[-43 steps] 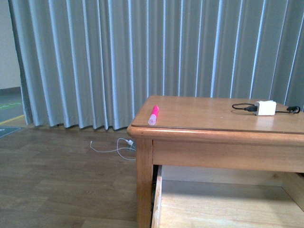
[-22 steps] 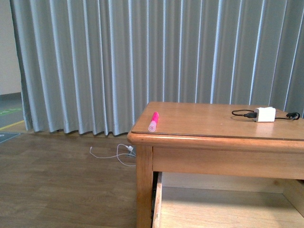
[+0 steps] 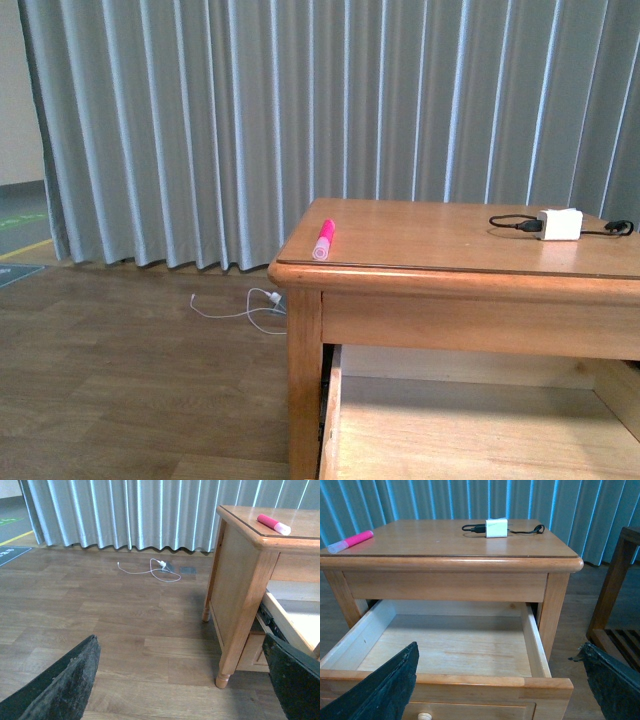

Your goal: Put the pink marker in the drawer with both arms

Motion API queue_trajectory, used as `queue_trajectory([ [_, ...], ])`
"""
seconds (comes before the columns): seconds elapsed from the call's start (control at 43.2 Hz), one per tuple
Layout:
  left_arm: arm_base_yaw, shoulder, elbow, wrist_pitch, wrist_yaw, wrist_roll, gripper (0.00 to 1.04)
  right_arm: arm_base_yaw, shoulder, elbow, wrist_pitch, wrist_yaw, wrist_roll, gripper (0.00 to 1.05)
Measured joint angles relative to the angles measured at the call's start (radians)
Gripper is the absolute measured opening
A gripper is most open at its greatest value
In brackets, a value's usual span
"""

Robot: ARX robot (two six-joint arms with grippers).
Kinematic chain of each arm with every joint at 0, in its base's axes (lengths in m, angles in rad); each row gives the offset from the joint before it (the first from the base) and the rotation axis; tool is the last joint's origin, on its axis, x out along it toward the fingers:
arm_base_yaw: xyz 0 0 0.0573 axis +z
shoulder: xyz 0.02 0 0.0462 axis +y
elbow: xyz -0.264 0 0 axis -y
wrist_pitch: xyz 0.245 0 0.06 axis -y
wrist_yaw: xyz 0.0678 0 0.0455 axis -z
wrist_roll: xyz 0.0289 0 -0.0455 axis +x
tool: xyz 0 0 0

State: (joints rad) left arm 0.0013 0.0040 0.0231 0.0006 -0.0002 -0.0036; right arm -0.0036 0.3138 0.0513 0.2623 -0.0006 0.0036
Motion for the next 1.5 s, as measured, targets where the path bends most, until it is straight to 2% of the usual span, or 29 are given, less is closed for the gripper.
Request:
queue_trajectory([
  [0.416, -0.004, 0.0, 0.0, 0.001, -0.005, -0.002, 0.99, 0.0, 0.0, 0.0, 0.0, 0.0, 0.0, 0.96],
  [0.486, -0.095, 0.043, 0.001, 0.032, -0.271, -0.087, 0.99, 0.0, 0.0, 0.0, 0.0, 0.0, 0.0, 0.96],
  [0.532, -0.146, 0.11, 0.004, 0.036, -0.379, -0.129, 0.99, 0.0, 0.0, 0.0, 0.0, 0.0, 0.0, 0.96],
  [0.578, -0.19, 0.196, 0.019, 0.063, -0.425, -0.16, 0.99, 0.0, 0.0, 0.0, 0.0, 0.0, 0.0, 0.96],
  [0.694, -0.222, 0.361, 0.1, 0.125, -0.395, -0.193, 0.99, 0.0, 0.0, 0.0, 0.0, 0.0, 0.0, 0.96],
  [0.786, -0.208, 0.594, 0.232, 0.221, -0.285, -0.208, 0.99, 0.0, 0.0, 0.0, 0.0, 0.0, 0.0, 0.96],
  [0.971, -0.226, 1.033, 0.514, 0.355, -0.144, -0.137, 0.99, 0.0, 0.0, 0.0, 0.0, 0.0, 0.0, 0.96],
  [1.11, -0.261, 1.299, 0.733, 0.377, -0.146, -0.124, 0.99, 0.0, 0.0, 0.0, 0.0, 0.0, 0.0, 0.96],
  [1.249, -0.342, 1.559, 0.98, 0.377, -0.155, -0.109, 0.99, 0.0, 0.0, 0.0, 0.0, 0.0, 0.0, 0.96],
  [1.503, -0.428, 1.919, 1.398, 0.26, -0.208, -0.111, 0.99, 0.0, 0.0, 0.0, 0.0, 0.0, 0.0, 0.96],
])
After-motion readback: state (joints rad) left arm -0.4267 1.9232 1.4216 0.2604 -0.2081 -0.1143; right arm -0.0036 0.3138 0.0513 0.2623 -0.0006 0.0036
